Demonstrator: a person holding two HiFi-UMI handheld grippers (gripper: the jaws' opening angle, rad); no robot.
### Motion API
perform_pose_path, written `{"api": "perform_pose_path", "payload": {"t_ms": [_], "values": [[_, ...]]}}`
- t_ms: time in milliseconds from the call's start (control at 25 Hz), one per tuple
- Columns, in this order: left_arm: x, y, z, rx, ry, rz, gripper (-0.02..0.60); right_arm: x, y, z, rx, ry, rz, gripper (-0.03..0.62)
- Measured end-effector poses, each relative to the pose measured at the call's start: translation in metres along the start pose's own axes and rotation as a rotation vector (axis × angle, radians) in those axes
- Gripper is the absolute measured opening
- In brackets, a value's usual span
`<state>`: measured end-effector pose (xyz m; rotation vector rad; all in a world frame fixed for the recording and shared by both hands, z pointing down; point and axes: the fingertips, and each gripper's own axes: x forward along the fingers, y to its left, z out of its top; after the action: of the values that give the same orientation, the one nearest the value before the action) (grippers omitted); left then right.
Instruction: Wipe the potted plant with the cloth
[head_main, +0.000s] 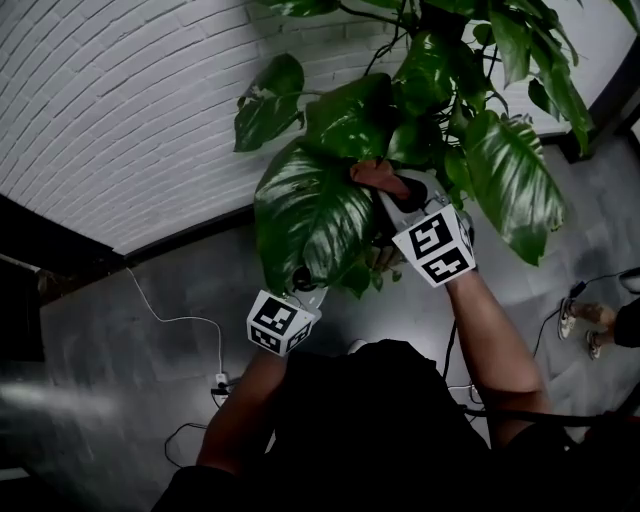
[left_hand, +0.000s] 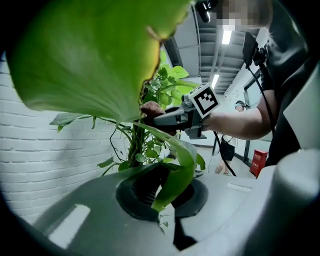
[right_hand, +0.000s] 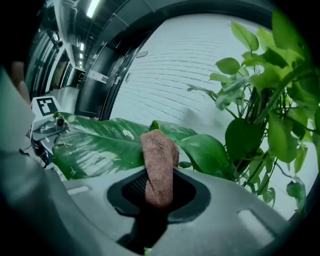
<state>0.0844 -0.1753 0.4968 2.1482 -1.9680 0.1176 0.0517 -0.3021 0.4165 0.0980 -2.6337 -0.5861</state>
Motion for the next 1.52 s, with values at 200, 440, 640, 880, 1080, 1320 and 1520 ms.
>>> {"api": "perform_pose_path", "payload": {"t_ms": [200,440,640,880,1080,1320,1520], "values": [[0.001,-0.002,0.001,-0.003,-0.003,-0.002,0.016,0.009,0.011,-0.007,0.05,0.012,0.04,0.069],[-0.001,-0.003,0.001,-0.003,-0.01,-0.008,0.016,0.002,0.05,-0.01,0.078,0.003,0.116,0.069],[-0.004,-0.003,-0.003,-0.009,-0.006,-0.005,0.015,-0.009,0.083,-0.01,0.086,-0.001,0.174,0.069],[-0.004,-0.004,-0.003,-0.005,-0.01,-0.009,0.015,-0.02,0.122,-0.003,0.083,-0.017,0.251,0.069],[-0.007,-0.004,-0.001,-0.008,-0.018,-0.009,0.015,-0.029,0.149,-0.001,0.038,0.01,0.301,0.069],[-0.011,-0.005,-0.007,-0.009,-0.011,-0.001,0.015,-0.035,0.171,0.002,-0.049,0.01,0.327,0.069],[-0.022,-0.007,-0.015,-0.014,-0.011,0.01,0.015,-0.041,0.188,0.008,-0.097,0.0,0.36,0.069]]}}
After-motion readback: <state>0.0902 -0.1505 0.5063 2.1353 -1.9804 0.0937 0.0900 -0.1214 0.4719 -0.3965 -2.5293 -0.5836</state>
